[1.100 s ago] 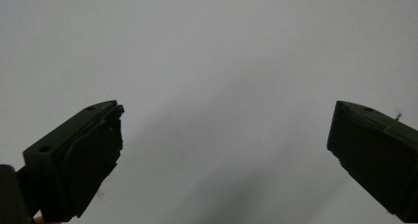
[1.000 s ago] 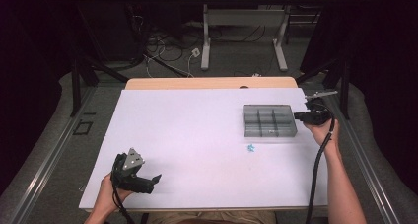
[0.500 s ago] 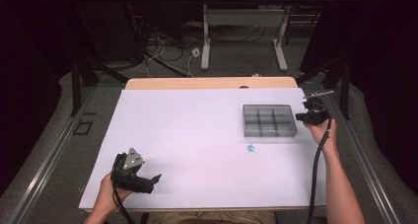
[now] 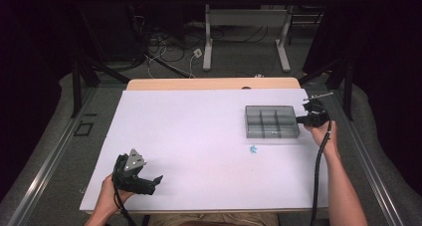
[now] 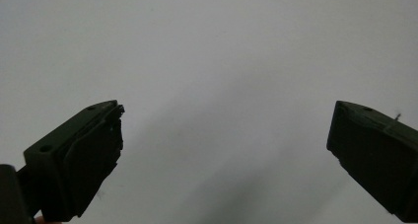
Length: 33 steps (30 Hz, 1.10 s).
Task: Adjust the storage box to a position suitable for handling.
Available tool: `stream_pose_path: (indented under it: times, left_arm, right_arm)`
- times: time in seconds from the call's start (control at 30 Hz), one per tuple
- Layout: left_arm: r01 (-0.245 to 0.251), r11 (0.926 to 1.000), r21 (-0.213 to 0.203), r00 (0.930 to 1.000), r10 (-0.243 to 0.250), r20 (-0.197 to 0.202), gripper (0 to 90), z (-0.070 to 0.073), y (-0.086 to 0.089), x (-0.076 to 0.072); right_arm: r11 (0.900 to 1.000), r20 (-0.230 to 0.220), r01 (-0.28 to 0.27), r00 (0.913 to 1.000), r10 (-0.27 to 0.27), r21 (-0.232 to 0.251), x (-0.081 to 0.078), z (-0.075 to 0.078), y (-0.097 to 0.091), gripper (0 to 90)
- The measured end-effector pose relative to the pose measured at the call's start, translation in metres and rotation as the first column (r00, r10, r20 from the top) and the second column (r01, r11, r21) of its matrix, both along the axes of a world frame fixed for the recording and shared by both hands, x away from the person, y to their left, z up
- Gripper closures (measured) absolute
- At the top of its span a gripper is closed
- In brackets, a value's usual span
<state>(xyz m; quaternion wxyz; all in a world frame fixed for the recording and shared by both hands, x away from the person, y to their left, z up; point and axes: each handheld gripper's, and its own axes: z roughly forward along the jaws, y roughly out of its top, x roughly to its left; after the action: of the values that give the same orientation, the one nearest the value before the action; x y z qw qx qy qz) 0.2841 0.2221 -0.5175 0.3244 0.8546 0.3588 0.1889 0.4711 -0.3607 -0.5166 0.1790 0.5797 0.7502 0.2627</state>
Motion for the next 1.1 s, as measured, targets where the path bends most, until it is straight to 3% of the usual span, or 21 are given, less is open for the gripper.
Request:
stream_pose_path:
  times: [0.27, 0.37, 0.7, 1.1]
  left_arm:
    - [0.001, 1.0, 0.004, 1.0, -0.001, -0.002, 0.3, 0.0, 0.0, 0.001]
    - [0.004, 1.0, 0.005, 1.0, -0.004, -0.002, 0.3, 0.0, 0.0, 0.001]
    - [0.004, 1.0, 0.002, 1.0, -0.004, 0.003, 0.3, 0.0, 0.001, 0.001]
    - [-0.001, 1.0, -0.004, 1.0, 0.001, 0.0, 0.4, 0.0, 0.0, 0.0]
  right_arm:
    - [0.9996, 0.001, 0.012, 0.9999, -0.012, 0.024, -0.001, 0.0, -0.001, 90.0]
    - [0.9985, -0.001, 0.012, 0.9999, -0.012, 0.054, 0.0, -0.001, 0.0, 90.0]
    - [0.9991, 0.002, -0.016, 0.9999, 0.016, 0.039, 0.0, -0.001, 0.016, 90.0]
    - [0.9966, 0.007, -0.043, 0.999, 0.043, 0.069, -0.001, 0.001, 0.031, 90.0]
